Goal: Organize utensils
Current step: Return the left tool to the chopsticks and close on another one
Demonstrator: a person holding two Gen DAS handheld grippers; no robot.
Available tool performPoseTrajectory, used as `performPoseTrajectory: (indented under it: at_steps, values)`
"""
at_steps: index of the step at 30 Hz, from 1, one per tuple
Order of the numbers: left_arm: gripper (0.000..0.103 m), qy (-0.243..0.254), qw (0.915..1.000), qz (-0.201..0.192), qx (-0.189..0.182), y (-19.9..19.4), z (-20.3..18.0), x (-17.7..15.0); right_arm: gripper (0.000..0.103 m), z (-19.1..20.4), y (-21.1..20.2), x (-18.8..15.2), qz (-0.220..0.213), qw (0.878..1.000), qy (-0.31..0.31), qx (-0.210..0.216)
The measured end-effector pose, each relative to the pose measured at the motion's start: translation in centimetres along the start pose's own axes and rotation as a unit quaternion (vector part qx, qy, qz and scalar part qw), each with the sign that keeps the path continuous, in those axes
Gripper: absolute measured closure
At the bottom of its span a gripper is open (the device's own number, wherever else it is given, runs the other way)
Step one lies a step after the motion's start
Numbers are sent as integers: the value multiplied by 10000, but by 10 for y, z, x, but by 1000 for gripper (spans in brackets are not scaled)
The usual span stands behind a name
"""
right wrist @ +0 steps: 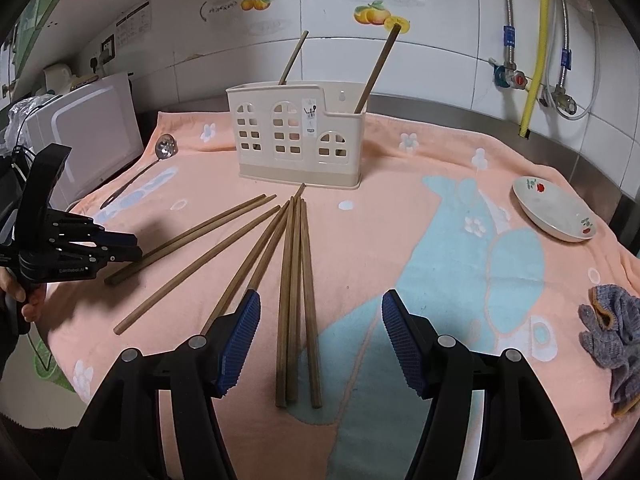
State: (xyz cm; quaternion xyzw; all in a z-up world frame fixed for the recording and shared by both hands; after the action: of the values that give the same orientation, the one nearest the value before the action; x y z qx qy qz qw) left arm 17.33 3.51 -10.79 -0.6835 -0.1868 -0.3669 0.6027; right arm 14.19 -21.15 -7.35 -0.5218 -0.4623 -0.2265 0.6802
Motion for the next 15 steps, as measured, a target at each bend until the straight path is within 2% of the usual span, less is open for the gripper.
performPoseTrajectory:
  at_steps: [15]
  values:
    - [86,68,10000,72,9,4,-2,-1,42,-3,3,-5,57,10000,50,-8]
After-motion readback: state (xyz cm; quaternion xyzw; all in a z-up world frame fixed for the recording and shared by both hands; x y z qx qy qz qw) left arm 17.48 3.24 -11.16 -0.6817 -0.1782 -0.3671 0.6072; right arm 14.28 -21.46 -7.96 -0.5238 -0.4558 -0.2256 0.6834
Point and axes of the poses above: each gripper's, at about its wrist camera, not at the fingertips, and y roughly the way its jaws point, z to its left, x to its top, the point moved 1 cm from there along y, roughly the way its jaws point, and after that the axes turned 10 degrees about -z, right-handed, at the moved point
